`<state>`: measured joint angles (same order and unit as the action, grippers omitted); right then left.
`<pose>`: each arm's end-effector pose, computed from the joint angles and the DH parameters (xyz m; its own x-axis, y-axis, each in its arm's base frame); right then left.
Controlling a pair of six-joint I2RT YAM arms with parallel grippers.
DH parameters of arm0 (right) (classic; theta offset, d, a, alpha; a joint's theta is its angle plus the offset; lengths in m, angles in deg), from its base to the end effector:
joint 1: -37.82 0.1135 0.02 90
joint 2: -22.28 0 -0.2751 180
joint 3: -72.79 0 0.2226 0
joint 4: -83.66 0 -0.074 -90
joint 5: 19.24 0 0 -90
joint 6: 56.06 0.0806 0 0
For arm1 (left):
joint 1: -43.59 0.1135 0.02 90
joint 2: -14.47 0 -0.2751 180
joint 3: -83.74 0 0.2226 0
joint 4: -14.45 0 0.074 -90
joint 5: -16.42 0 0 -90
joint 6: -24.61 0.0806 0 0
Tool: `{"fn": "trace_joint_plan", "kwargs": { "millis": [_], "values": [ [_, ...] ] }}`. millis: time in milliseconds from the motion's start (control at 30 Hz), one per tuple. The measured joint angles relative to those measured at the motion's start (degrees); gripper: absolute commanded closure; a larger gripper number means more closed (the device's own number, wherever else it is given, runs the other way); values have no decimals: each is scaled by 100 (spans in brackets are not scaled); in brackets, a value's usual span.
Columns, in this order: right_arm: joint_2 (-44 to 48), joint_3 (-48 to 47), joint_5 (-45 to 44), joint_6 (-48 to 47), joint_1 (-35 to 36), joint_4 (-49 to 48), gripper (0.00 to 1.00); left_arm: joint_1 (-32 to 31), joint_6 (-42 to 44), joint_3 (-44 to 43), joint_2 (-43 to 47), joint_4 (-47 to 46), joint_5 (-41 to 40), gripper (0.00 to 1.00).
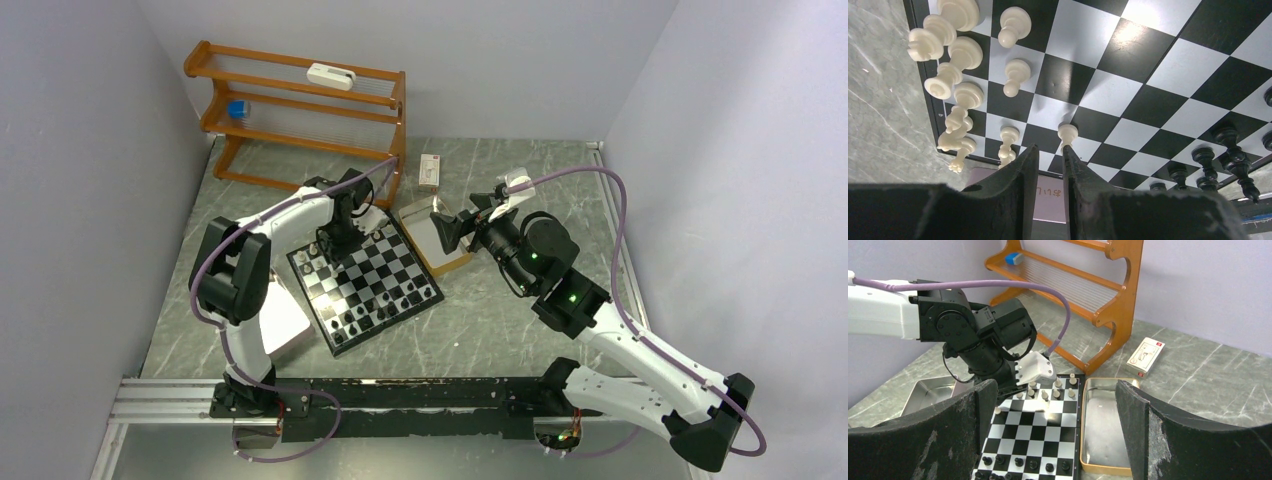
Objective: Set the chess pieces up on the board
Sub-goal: Place the chess piece on the chessboard.
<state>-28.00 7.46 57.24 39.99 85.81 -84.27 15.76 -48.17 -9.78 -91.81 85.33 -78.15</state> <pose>0.1554 0.1444 0.3908 -0.0251 0.1253 -0.9918 -0.5667 0.8155 0.1173 0.2960 -0.1490 0.1750 -0.7040 0.7054 -0.0824 0.6972 0.7086 0.1084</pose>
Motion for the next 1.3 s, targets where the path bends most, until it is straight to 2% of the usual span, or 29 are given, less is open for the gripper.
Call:
{"fn": "trace_joint_plan", "kwargs": {
  "millis": [433, 933, 1300],
  "values": [
    [0, 17, 0, 0, 0, -4, 8, 0, 0, 98, -2, -48, 39, 66],
    [-2, 33, 2, 0, 0, -2, 8, 0, 2, 297, -2, -109, 120, 81],
    [-2, 33, 2, 0, 0, -2, 8, 4, 22, 251, -31, -142, 101, 83]
  ]
}}
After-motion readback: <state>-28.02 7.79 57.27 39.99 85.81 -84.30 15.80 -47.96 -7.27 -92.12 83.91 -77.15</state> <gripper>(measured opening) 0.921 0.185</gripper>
